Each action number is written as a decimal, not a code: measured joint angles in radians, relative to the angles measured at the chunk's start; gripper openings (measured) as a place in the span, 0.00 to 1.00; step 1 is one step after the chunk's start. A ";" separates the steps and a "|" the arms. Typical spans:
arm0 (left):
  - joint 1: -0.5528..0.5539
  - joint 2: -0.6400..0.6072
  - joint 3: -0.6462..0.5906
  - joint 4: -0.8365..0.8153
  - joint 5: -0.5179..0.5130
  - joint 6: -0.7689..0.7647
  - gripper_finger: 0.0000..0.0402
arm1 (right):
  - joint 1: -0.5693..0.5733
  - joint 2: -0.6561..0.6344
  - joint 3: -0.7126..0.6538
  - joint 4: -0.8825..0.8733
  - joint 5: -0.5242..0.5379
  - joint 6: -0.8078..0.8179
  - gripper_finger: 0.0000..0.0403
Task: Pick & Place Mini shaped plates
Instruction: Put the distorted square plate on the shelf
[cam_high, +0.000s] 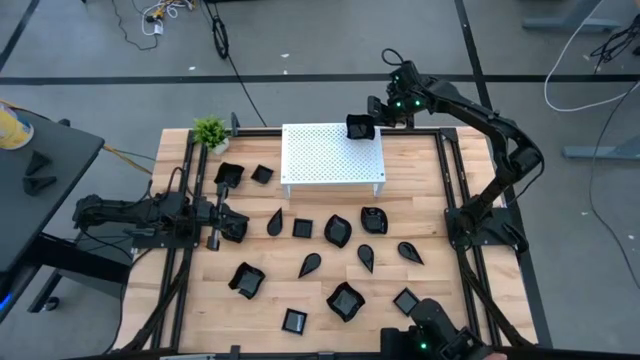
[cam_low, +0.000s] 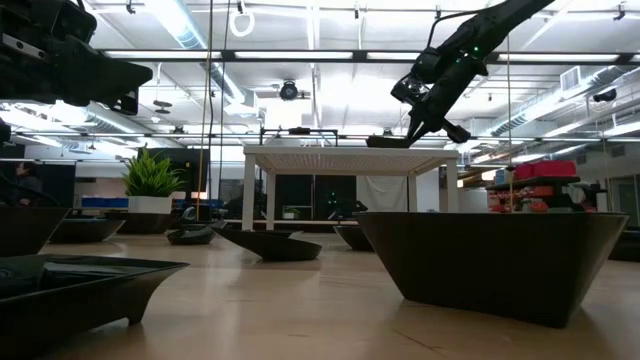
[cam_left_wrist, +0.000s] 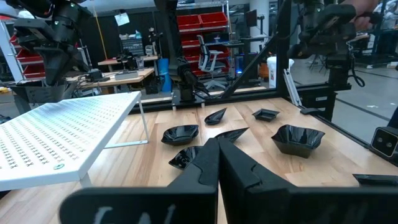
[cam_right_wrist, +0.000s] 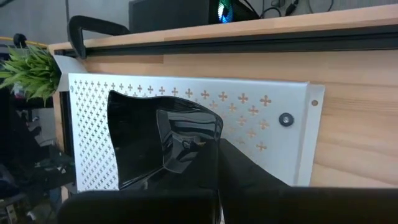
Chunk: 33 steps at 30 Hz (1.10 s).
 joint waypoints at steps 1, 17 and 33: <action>0.000 0.000 0.000 0.000 0.000 0.000 0.01 | 0.001 0.000 0.000 -0.001 0.000 0.002 0.00; 0.000 0.000 0.000 0.000 0.000 0.000 0.01 | 0.010 0.000 0.000 -0.004 0.017 0.030 0.00; 0.000 0.000 0.000 0.000 0.000 0.000 0.01 | 0.048 0.000 0.000 0.038 -0.030 0.070 0.00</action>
